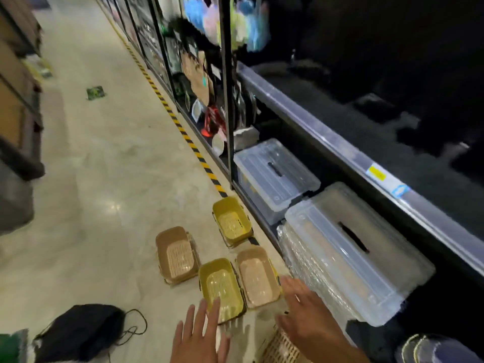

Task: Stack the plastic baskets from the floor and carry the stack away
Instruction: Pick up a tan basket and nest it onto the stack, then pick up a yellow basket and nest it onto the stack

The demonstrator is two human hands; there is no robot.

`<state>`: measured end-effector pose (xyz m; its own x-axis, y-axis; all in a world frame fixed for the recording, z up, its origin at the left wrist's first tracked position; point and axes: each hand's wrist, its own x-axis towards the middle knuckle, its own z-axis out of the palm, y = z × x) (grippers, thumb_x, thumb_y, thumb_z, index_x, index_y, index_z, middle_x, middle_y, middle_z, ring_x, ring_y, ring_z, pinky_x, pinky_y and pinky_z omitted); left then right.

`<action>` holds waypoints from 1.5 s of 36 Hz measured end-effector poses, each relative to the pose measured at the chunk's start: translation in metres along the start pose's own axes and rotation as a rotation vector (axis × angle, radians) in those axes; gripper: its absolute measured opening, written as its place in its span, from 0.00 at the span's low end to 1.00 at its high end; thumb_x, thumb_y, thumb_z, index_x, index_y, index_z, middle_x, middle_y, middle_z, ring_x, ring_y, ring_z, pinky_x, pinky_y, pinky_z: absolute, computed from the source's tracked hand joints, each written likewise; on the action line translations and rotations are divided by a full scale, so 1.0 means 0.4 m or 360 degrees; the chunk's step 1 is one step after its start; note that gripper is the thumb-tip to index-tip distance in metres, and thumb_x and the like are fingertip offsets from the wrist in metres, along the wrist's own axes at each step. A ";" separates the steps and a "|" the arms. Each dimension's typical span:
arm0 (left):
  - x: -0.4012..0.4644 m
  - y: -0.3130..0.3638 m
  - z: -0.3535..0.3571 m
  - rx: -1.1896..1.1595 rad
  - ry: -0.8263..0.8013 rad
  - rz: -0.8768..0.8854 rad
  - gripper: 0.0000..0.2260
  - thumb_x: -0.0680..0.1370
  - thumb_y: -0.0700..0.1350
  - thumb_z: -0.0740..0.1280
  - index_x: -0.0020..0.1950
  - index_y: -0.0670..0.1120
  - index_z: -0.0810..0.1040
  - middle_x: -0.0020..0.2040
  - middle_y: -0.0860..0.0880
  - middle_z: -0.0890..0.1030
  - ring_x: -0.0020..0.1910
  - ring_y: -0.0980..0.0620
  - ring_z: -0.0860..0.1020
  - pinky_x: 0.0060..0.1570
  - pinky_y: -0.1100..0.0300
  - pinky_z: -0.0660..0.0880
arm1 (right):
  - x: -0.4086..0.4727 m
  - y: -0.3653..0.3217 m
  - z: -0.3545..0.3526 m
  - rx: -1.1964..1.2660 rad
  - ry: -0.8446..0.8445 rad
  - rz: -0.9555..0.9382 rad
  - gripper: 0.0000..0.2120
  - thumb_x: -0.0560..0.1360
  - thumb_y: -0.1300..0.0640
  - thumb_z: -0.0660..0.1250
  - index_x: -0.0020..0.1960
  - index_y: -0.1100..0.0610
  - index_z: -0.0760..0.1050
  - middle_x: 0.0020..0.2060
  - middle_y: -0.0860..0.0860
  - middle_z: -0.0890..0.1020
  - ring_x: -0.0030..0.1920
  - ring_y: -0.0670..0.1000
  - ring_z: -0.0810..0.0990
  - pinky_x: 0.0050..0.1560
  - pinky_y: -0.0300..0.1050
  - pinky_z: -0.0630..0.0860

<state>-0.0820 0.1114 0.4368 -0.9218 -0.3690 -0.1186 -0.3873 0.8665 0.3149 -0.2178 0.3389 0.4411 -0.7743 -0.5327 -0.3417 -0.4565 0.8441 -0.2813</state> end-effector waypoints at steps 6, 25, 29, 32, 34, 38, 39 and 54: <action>-0.018 -0.010 -0.361 0.0048 -0.0031 0.0123 0.28 0.81 0.66 0.47 0.73 0.53 0.68 0.64 0.44 0.82 0.58 0.37 0.82 0.49 0.38 0.80 | -0.085 -0.196 -0.296 0.0111 0.0059 -0.0013 0.38 0.85 0.37 0.54 0.86 0.47 0.39 0.85 0.45 0.44 0.84 0.49 0.44 0.80 0.48 0.41; 0.025 -0.159 -0.824 0.0307 0.0234 0.0302 0.32 0.82 0.67 0.47 0.83 0.58 0.45 0.83 0.50 0.56 0.80 0.46 0.55 0.76 0.47 0.58 | -0.135 -0.574 -0.638 -0.0043 0.0566 -0.0218 0.36 0.82 0.38 0.64 0.83 0.51 0.57 0.79 0.52 0.68 0.76 0.55 0.69 0.74 0.54 0.71; 0.036 -0.186 -0.816 0.0349 0.0229 0.0305 0.32 0.82 0.67 0.47 0.83 0.57 0.47 0.82 0.49 0.59 0.79 0.45 0.58 0.75 0.47 0.61 | -0.116 -0.600 -0.617 -0.0075 0.0543 -0.0210 0.36 0.82 0.38 0.64 0.83 0.52 0.57 0.79 0.52 0.68 0.76 0.54 0.68 0.75 0.53 0.69; 0.058 -0.201 -0.802 0.0370 0.0192 0.0321 0.32 0.82 0.67 0.47 0.83 0.57 0.47 0.82 0.49 0.59 0.79 0.44 0.59 0.74 0.47 0.61 | -0.090 -0.607 -0.591 -0.0098 0.0531 -0.0176 0.37 0.82 0.37 0.62 0.84 0.53 0.55 0.79 0.53 0.68 0.76 0.55 0.68 0.75 0.54 0.69; 0.080 -0.208 -0.793 0.0367 0.0175 0.0333 0.32 0.82 0.67 0.48 0.83 0.56 0.48 0.82 0.48 0.60 0.79 0.44 0.59 0.74 0.47 0.62 | -0.070 -0.607 -0.575 -0.0107 0.0527 -0.0153 0.37 0.83 0.37 0.61 0.84 0.53 0.54 0.79 0.54 0.67 0.77 0.56 0.67 0.76 0.55 0.69; 0.137 -0.208 -0.773 0.0369 0.0122 0.0362 0.32 0.82 0.66 0.48 0.83 0.56 0.48 0.82 0.48 0.59 0.79 0.43 0.58 0.75 0.46 0.61 | -0.023 -0.596 -0.559 -0.0132 0.0475 -0.0115 0.37 0.84 0.38 0.61 0.84 0.55 0.54 0.80 0.56 0.67 0.78 0.59 0.66 0.76 0.58 0.68; 0.153 -0.207 -0.767 0.0372 0.0105 0.0374 0.32 0.82 0.66 0.48 0.83 0.56 0.48 0.82 0.48 0.58 0.79 0.43 0.58 0.75 0.46 0.60 | -0.009 -0.592 -0.556 -0.0134 0.0470 -0.0109 0.36 0.84 0.39 0.61 0.84 0.56 0.54 0.79 0.56 0.67 0.77 0.59 0.67 0.76 0.58 0.69; 0.486 -0.138 -0.657 0.0518 -0.0109 0.0569 0.32 0.82 0.65 0.49 0.84 0.55 0.49 0.81 0.46 0.60 0.78 0.42 0.59 0.74 0.44 0.61 | 0.271 -0.470 -0.491 0.0104 0.0450 0.0105 0.34 0.83 0.43 0.64 0.83 0.56 0.58 0.76 0.56 0.70 0.76 0.58 0.68 0.75 0.55 0.65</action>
<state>-0.2362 -0.0966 0.6437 -0.9925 -0.0154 -0.1217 -0.0202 0.9991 0.0378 -0.3018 0.1345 0.6330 -0.8970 -0.4306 -0.1003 -0.3791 0.8658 -0.3268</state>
